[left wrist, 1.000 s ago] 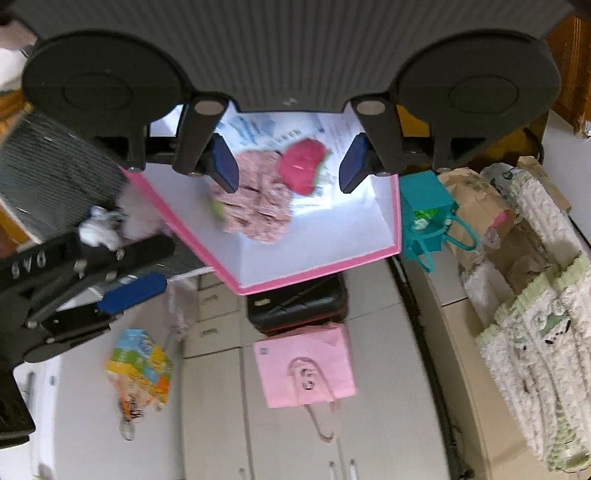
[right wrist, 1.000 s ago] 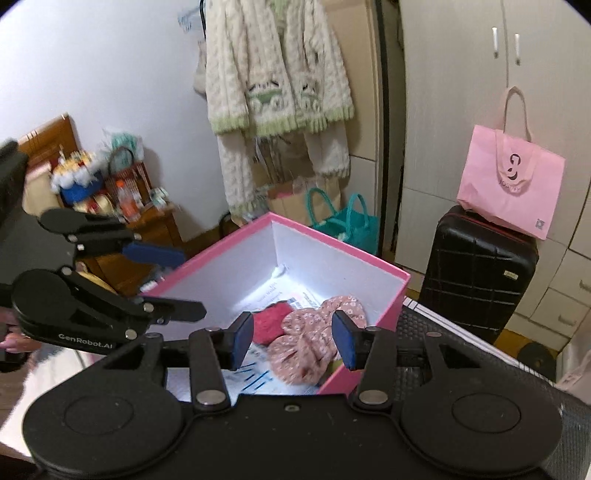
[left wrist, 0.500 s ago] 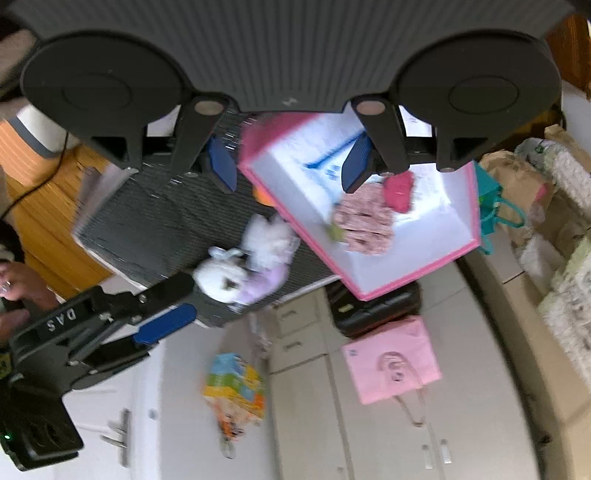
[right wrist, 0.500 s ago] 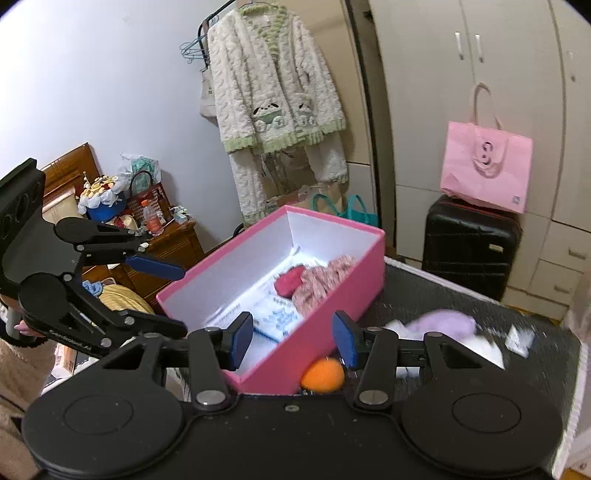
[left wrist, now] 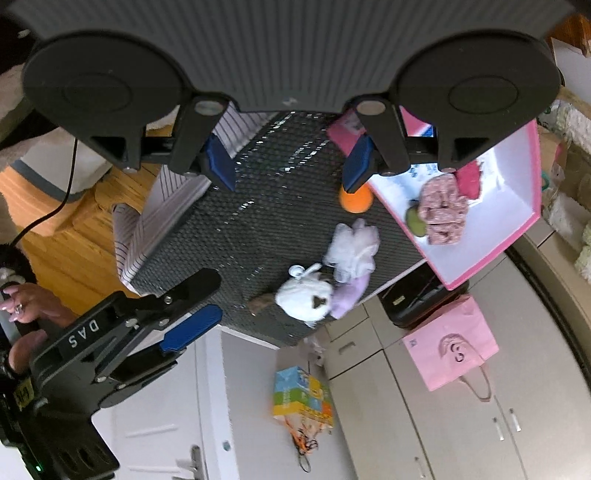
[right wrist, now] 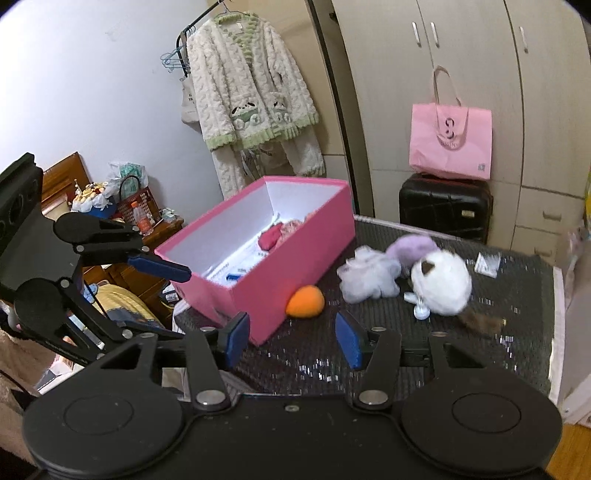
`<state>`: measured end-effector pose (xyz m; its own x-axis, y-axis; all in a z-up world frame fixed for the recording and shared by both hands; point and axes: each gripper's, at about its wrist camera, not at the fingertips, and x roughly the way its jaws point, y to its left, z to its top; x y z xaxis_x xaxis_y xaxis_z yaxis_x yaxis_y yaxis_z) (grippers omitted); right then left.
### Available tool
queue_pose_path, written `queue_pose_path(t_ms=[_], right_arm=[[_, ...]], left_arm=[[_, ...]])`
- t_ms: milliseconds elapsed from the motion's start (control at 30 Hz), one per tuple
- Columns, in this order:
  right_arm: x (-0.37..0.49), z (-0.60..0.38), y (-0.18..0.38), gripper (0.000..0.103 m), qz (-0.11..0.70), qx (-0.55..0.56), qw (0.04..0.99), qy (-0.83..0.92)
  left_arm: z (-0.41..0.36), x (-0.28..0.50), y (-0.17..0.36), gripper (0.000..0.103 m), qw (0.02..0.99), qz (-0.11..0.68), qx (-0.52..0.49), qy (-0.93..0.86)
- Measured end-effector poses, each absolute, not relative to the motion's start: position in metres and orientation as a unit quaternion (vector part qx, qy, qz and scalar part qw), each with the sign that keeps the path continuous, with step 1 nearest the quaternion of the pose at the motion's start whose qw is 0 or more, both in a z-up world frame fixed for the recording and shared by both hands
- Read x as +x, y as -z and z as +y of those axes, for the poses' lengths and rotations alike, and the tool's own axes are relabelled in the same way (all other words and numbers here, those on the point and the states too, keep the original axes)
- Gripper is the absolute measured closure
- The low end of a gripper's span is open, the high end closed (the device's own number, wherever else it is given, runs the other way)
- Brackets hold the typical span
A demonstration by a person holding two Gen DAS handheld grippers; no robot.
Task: Organize soft objects
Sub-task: 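Withdraw both tools from the box and move the left tool to the orange sponge, then grasp the orange egg sponge with the left tool while the right tool approaches the white mesh puff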
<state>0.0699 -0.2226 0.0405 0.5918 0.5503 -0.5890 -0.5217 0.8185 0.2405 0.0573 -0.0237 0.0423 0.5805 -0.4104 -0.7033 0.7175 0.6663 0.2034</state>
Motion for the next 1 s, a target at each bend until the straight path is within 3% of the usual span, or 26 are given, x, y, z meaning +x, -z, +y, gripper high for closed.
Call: queue_pose_path(t_ms=[367, 667, 1000], right_arm=[[0.077, -0.246, 0.007, 0.044, 0.35, 0.037, 0.89, -0.288], [0.115, -0.255, 0.027, 0.044, 0.352, 0.047, 0.892, -0.28], [0.202, -0.229, 0.038, 0.044, 0.408, 0.054, 0.861, -0.3]], left_arm=[[-0.062, 0.055, 0.004, 0.04, 0.88, 0.27, 0.268, 0.285], [-0.099, 0.084, 0.038, 0.04, 0.878, 0.237, 0.357, 0.212], [-0.125, 0.119, 0.06, 0.052, 0.82, 0.238, 0.49, 0.172]])
